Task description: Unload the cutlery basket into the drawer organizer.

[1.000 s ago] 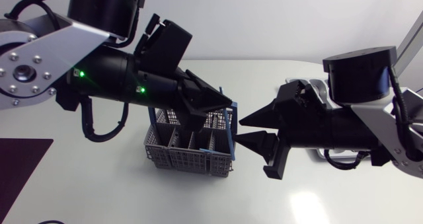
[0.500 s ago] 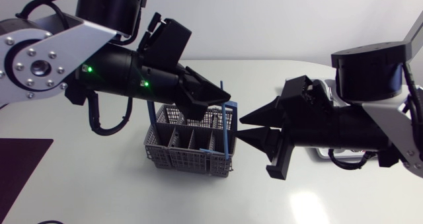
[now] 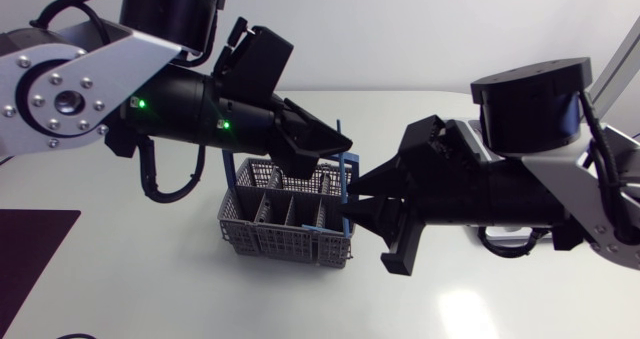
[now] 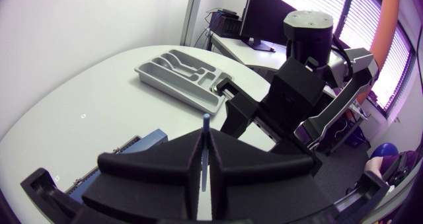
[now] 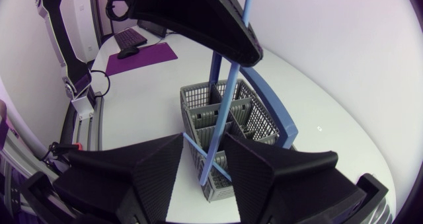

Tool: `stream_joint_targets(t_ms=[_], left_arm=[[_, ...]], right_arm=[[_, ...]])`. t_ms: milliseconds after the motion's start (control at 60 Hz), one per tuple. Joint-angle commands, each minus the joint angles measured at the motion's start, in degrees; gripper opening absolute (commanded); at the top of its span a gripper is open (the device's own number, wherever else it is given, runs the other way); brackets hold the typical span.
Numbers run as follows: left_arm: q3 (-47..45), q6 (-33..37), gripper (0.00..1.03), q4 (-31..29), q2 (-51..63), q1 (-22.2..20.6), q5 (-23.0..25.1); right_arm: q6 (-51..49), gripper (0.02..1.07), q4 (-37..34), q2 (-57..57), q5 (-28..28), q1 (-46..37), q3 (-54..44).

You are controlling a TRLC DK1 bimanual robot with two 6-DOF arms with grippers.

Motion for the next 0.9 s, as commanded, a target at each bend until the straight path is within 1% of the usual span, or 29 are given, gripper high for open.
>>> stream_joint_targets(t_ms=[0, 17, 67, 133, 150, 233, 250, 367, 417, 433, 467, 483, 500, 517, 533, 550, 567, 617, 650, 683, 733, 767, 867, 883], left_arm=[[2.1, -1.7, 0.03, 0.6, 0.9, -0.4, 1.0], [2.1, -1.7, 0.03, 0.6, 0.9, -0.4, 1.0], [1.9, -1.7, 0.03, 0.6, 0.9, -0.4, 1.0], [1.9, -2.0, 0.03, 0.6, 0.9, -0.3, 1.6], [1.9, -2.0, 0.03, 0.6, 0.9, -0.3, 1.6], [1.9, -2.1, 0.03, 0.6, 0.8, -0.2, 1.8], [1.9, -2.0, 0.03, 0.6, 0.7, -0.1, 1.8], [1.6, -2.1, 0.04, 0.6, 0.4, 0.1, 1.8], [1.6, -2.6, 0.07, 0.7, 0.3, 0.3, 1.8], [1.6, -2.7, 0.08, 0.9, 0.3, 0.4, 1.8], [1.6, -3.2, 0.16, 1.3, 0.2, 0.8, 1.8], [1.6, -3.5, 0.21, 1.5, 0.1, 0.9, 1.8], [1.7, -3.6, 0.28, 1.9, -0.1, 1.0, 1.8], [1.7, -3.6, 0.32, 2.0, -0.2, 1.0, 1.8], [1.8, -3.7, 0.40, 2.2, -0.4, 1.2, 1.8], [1.8, -3.7, 0.43, 2.3, -0.5, 1.3, 1.8], [1.8, -3.8, 0.52, 2.8, -1.1, 1.6, 1.8], [1.8, -4.0, 0.64, 3.6, -2.0, 2.4, 1.8], [1.8, -4.0, 0.70, 4.0, -2.7, 3.0, 1.7], [1.9, -3.9, 0.74, 4.2, -3.2, 3.6, 1.7], [2.1, -3.8, 0.78, 4.3, -3.8, 4.9, 1.6], [2.4, -3.6, 0.82, 4.2, -4.3, 6.6, 1.6], [2.7, -3.2, 0.82, 3.7, -5.1, 9.3, 1.6], [2.8, -2.8, 0.83, 3.3, -5.4, 10.5, 1.7]], right_arm=[[2.1, 0.46, 1.1, 2.1, 0.8, 0.5, 2.1], [2.1, 0.46, 1.1, 2.2, 0.9, 0.5, 2.2], [2.3, 0.40, 1.4, 3.0, 1.5, 0.5, 2.8], [2.6, 0.28, 1.6, 4.0, 1.7, 0.4, 3.2], [2.6, 0.28, 1.6, 4.0, 1.7, 0.4, 3.2], [2.6, 0.09, 1.6, 4.5, 1.8, 0.3, 3.4], [2.6, 0.07, 1.6, 4.5, 1.8, 0.2, 3.4], [2.5, 0.07, 1.2, 4.3, 1.6, 0.2, 2.8], [2.4, 0.07, 1.1, 3.8, 1.6, 0.2, 2.4], [2.3, 0.07, 1.1, 3.7, 1.6, 0.2, 2.2], [2.3, 0.07, 1.1, 3.5, 1.6, 0.2, 1.9], [2.2, 0.07, 1.0, 3.3, 1.6, 0.2, 1.8], [2.1, 0.07, 0.9, 3.2, 1.6, 0.2, 1.6], [2.1, 0.07, 0.7, 3.0, 1.5, 0.2, 1.5], [2.1, 0.07, 0.4, 2.8, 1.5, 0.2, 1.4], [2.0, 0.07, 0.3, 2.7, 1.4, 0.2, 1.4], [1.8, 0.07, 0.2, 2.3, 1.3, 0.2, 1.0], [1.2, 0.07, -0.4, 1.5, 1.2, 0.1, 0.4], [0.2, 0.07, -1.4, 0.8, 0.9, -0.2, -0.1], [-0.3, 0.07, -1.9, 0.3, 0.6, -0.7, -0.6], [-1.7, 0.07, -3.1, -0.6, 0.1, -2.0, -1.2], [-3.0, 0.07, -4.2, -1.2, -1.2, -4.1, -1.6], [-6.7, 0.07, -7.0, -2.2, -4.0, -9.8, -2.2], [-7.4, 0.07, -7.5, -2.3, -4.3, -11.0, -2.3]])
